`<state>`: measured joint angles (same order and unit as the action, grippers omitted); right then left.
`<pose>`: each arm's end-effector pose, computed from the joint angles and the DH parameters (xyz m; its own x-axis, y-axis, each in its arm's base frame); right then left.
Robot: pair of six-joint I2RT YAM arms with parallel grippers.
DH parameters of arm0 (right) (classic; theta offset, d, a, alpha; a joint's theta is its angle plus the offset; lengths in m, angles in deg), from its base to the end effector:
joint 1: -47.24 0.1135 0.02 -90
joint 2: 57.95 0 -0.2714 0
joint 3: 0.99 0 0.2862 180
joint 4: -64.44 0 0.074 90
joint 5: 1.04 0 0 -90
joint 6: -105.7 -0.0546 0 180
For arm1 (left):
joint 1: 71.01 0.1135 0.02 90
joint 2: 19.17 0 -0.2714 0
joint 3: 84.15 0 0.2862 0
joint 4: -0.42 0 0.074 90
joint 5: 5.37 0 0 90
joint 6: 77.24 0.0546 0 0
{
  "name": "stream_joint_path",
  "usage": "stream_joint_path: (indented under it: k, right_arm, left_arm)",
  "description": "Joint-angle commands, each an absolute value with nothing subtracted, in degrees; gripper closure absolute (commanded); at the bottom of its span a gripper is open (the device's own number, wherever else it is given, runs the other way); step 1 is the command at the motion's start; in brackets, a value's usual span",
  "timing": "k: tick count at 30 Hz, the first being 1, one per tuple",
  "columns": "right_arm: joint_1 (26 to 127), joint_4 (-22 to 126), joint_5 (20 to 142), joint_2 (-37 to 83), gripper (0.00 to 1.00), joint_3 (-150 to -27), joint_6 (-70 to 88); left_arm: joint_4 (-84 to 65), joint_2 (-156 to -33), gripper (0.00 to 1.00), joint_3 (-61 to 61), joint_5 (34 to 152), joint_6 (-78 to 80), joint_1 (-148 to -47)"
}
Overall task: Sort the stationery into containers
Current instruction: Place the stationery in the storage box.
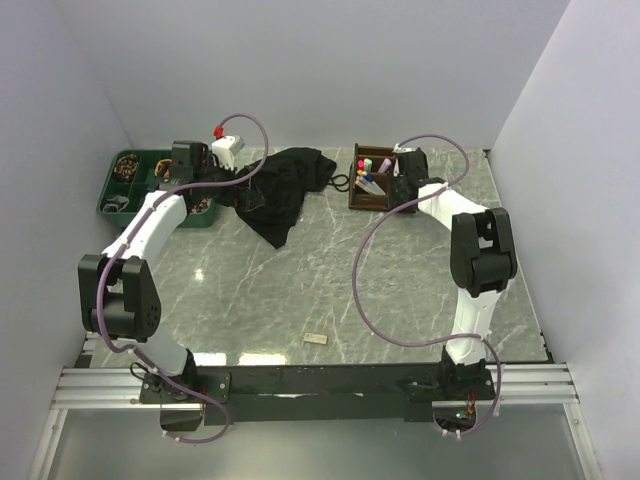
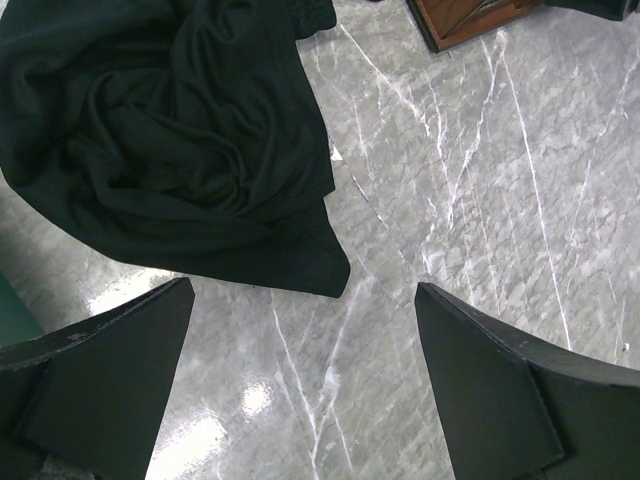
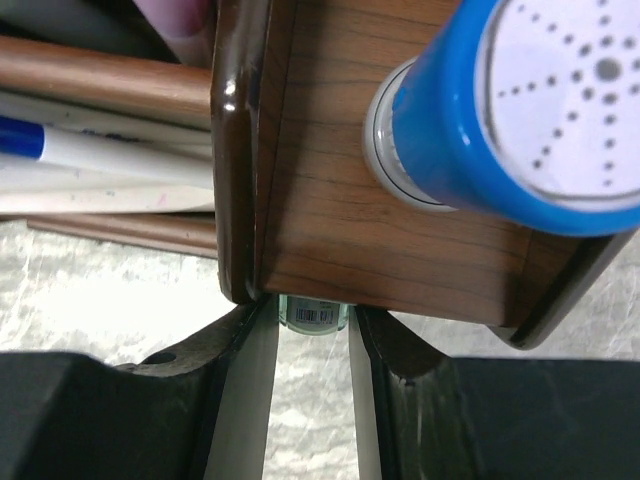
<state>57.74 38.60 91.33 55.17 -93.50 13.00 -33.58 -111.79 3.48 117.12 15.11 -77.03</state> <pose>0.4753 0.0858 0.1692 -0.7191 -0.0854 -0.6896 -0.1203 0.9927 0.0025 0.4055 -0.0723 0.2842 -0.6045 0.0985 -0.7905 0.5289 0.7917 -0.3058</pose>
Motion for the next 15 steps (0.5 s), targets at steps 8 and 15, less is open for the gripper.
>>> stream_joint_path:
  k: [8, 15]
  right_arm:
    - [58.4, 40.9, 94.9, 57.6, 0.61, -98.3, 14.6]
    - [58.5, 41.4, 95.2, 57.3, 0.46, -97.7, 14.6]
  left_arm:
    - [-33.2, -110.8, 0.01, 4.4, 117.0, 16.0, -77.2]
    - [-33.0, -110.5, 0.01, 4.0, 117.2, 15.7, -77.2]
